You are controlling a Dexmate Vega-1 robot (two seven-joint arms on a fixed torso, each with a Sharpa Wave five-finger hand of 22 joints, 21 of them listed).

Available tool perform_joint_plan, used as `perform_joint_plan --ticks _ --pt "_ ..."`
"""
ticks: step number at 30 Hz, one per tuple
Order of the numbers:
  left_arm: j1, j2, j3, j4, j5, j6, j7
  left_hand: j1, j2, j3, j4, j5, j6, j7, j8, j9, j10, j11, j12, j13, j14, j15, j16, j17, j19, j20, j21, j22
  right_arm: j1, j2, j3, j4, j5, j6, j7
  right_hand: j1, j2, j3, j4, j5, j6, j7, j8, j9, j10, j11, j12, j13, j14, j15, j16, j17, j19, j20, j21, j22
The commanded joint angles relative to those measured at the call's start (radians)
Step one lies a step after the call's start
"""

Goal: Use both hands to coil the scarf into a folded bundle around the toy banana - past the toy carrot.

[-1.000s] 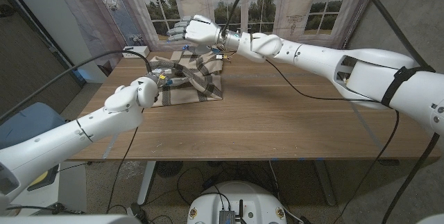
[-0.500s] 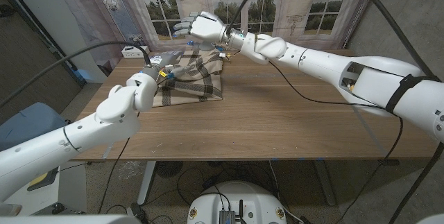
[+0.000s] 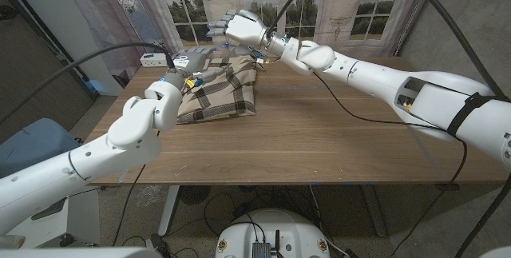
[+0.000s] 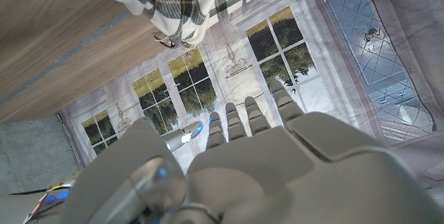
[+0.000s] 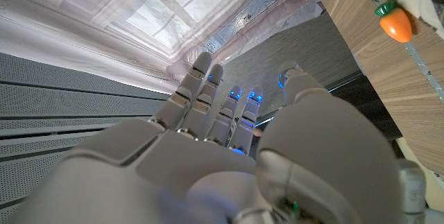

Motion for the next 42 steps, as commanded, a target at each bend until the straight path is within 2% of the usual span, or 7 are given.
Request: perform_joint_plan --ticks 1,12,25,35,42 --pt "0.049 -0.032 -0.056 -0.009 0.027 -0.046 0.007 0.013 0.002 0.005 -0.009 0.004 0.012 -0.003 0.004 0.004 0.004 -0.001 0.006 0.002 0.009 -0.001 0.002 0.002 0.009 0.003 0.004 0.0 -0.043 -0.014 0.068 -0.014 0.063 -0.019 0.036 -0.006 0.001 0.009 -0.004 0.006 0.016 0.0 0.008 0.003 0.01 0.004 0.008 0.001 -0.002 -0.163 0.008 0.002 0.008 0.003 -0.004 0.002" --pt "0.1 -0.069 -0.112 0.015 -0.005 -0.103 0.084 0.021 0.008 0.009 -0.016 0.003 0.02 -0.002 0.006 0.003 0.009 -0.007 0.007 0.001 0.02 -0.008 0.004 0.001 0.019 0.001 0.007 -0.001 -0.103 -0.02 0.167 -0.021 0.224 -0.029 0.109 -0.015 0.002 0.016 -0.006 0.006 0.045 0.005 0.017 0.003 0.022 0.006 0.012 0.0 0.003 -0.162 0.011 0.0 0.008 0.006 -0.007 0.002" --pt "0.153 -0.12 -0.207 0.081 -0.162 -0.245 0.205 0.04 0.028 0.024 -0.027 0.004 0.04 -0.004 0.01 0.003 0.018 -0.014 0.009 0.001 0.031 -0.015 0.005 0.0 0.038 -0.004 0.013 -0.001 -0.21 -0.035 0.298 -0.073 0.433 -0.033 0.149 -0.031 0.009 0.025 -0.006 0.003 0.074 0.025 0.021 0.002 0.041 0.016 0.017 -0.001 0.016 -0.159 0.018 -0.001 0.007 0.018 -0.012 0.002" --pt "0.131 -0.136 -0.22 0.145 -0.253 -0.345 0.235 0.052 0.04 0.034 -0.034 0.003 0.049 -0.009 0.01 0.003 0.024 -0.015 0.01 0.0 0.038 -0.015 0.005 0.0 0.043 -0.006 0.014 -0.002 -0.3 -0.048 0.403 -0.145 0.594 -0.038 0.19 -0.045 0.025 0.032 0.001 -0.003 0.086 0.041 0.021 0.001 0.048 0.032 0.017 -0.001 0.014 -0.149 0.02 0.001 0.001 0.029 -0.016 0.003" --pt "0.11 -0.147 -0.223 0.196 -0.306 -0.419 0.254 0.056 0.047 0.039 -0.037 0.002 0.054 -0.01 0.009 0.003 0.029 -0.014 0.01 0.0 0.042 -0.018 0.005 0.0 0.046 -0.005 0.015 -0.002 -0.373 -0.057 0.474 -0.19 0.708 -0.011 0.193 -0.053 0.041 0.045 0.001 -0.011 0.106 0.063 0.023 0.001 0.058 0.055 0.018 -0.002 0.015 -0.136 0.023 0.001 -0.003 0.038 -0.021 0.004"
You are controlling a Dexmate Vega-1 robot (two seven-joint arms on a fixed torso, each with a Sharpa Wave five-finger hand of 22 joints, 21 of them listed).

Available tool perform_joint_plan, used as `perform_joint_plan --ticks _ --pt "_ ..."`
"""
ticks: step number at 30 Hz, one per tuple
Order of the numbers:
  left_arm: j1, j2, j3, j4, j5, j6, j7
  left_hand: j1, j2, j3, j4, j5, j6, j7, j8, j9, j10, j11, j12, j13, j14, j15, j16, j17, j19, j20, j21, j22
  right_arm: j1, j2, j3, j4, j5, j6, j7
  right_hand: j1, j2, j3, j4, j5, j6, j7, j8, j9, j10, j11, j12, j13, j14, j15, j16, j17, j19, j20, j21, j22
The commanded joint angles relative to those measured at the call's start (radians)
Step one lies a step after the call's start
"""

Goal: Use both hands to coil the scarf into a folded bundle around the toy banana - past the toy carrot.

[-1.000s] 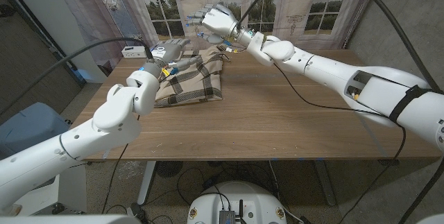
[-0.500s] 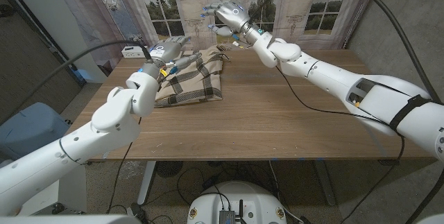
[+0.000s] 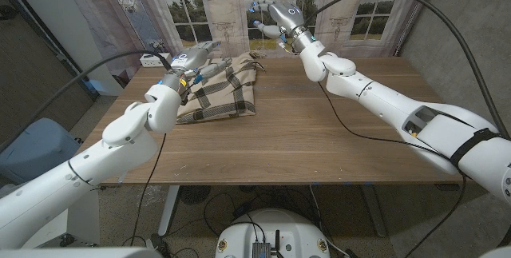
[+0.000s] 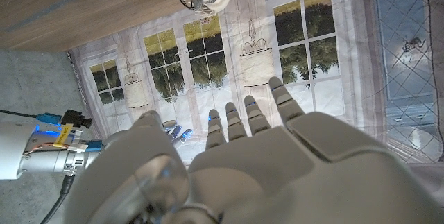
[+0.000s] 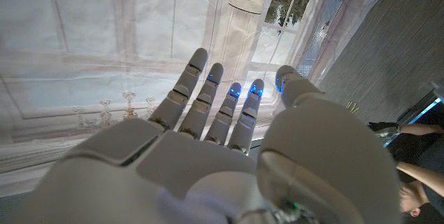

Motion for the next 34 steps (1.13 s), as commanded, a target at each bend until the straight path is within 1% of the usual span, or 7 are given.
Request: perform_joint_plan --ticks 1,11,13,15,19,26,34 --pt "-0.025 -0.025 -0.021 0.087 -0.112 -0.133 0.042 0.013 0.004 0.005 -0.003 0.002 0.008 0.001 0.006 0.003 0.012 0.004 0.011 0.0 0.015 0.0 0.005 0.0 0.012 0.003 0.007 0.003 -0.121 -0.015 0.128 -0.079 0.202 0.035 0.025 -0.007 0.013 0.015 0.0 -0.008 0.016 0.018 0.008 0.001 0.007 0.014 0.011 0.003 0.009 -0.134 0.008 0.003 -0.002 0.012 -0.002 0.001" --pt "-0.061 -0.019 -0.022 0.177 -0.202 -0.256 0.029 0.017 0.011 0.01 -0.006 -0.001 0.017 0.002 0.006 0.003 0.017 -0.001 0.011 0.0 0.018 -0.001 0.004 0.0 0.012 0.004 0.006 0.003 -0.246 -0.032 0.225 -0.195 0.309 -0.016 0.009 -0.011 0.03 0.018 -0.003 -0.021 0.029 0.034 0.008 0.0 0.016 0.036 0.011 0.003 0.007 -0.117 0.018 0.013 -0.008 0.023 -0.007 0.002" --pt "-0.071 -0.017 -0.017 0.19 -0.21 -0.273 0.023 0.017 0.012 0.01 -0.006 -0.001 0.018 0.002 0.006 0.003 0.017 0.0 0.011 0.0 0.018 -0.001 0.004 0.0 0.012 0.005 0.006 0.003 -0.27 -0.034 0.247 -0.211 0.344 -0.017 0.012 -0.011 0.032 0.016 -0.004 -0.023 0.03 0.039 0.007 0.0 0.016 0.037 0.011 0.003 0.006 -0.115 0.02 0.016 -0.009 0.025 -0.007 0.002" --pt "-0.083 -0.017 -0.01 0.208 -0.217 -0.295 0.018 0.018 0.013 0.011 -0.007 -0.002 0.019 0.001 0.006 0.003 0.018 0.0 0.011 0.0 0.02 -0.003 0.004 0.0 0.011 0.004 0.006 0.003 -0.309 -0.037 0.281 -0.239 0.392 -0.03 0.009 -0.01 0.039 0.015 -0.007 -0.028 0.03 0.042 0.005 0.001 0.016 0.056 0.01 0.003 0.002 -0.11 0.024 0.023 -0.012 0.028 -0.009 0.003" --pt "-0.097 -0.022 0.001 0.228 -0.234 -0.315 0.007 0.018 0.014 0.012 -0.007 -0.003 0.021 0.0 0.006 0.003 0.021 0.005 0.012 0.0 0.021 -0.003 0.004 0.0 0.011 0.004 0.006 0.004 -0.363 -0.035 0.339 -0.262 0.482 -0.03 0.002 -0.012 0.045 0.011 -0.009 -0.035 0.031 0.05 0.003 0.001 0.018 0.058 0.01 0.003 -0.001 -0.103 0.029 0.03 -0.015 0.031 -0.01 0.004" --pt "-0.124 -0.027 0.025 0.24 -0.245 -0.313 -0.022 0.019 0.016 0.014 -0.008 -0.004 0.022 0.001 0.004 0.003 0.02 0.006 0.011 0.0 0.019 -0.003 0.003 0.0 0.01 0.005 0.005 0.004 -0.454 -0.031 0.438 -0.294 0.607 -0.014 -0.049 -0.007 0.066 0.006 -0.02 -0.049 0.047 0.078 0.003 0.002 0.035 0.093 0.015 0.004 -0.001 -0.081 0.048 0.052 -0.02 0.041 -0.012 0.005" --pt "-0.152 -0.041 0.054 0.229 -0.239 -0.261 -0.047 0.02 0.018 0.016 -0.009 -0.006 0.019 0.003 0.001 0.003 0.018 0.005 0.009 0.0 0.018 -0.003 0.001 0.0 0.01 0.005 0.005 0.004 -0.548 -0.004 0.526 -0.295 0.703 0.076 -0.14 -0.011 0.085 0.008 -0.024 -0.054 0.071 0.111 0.006 0.002 0.053 0.126 0.021 0.005 0.01 -0.056 0.056 0.056 -0.022 0.048 -0.012 0.007"
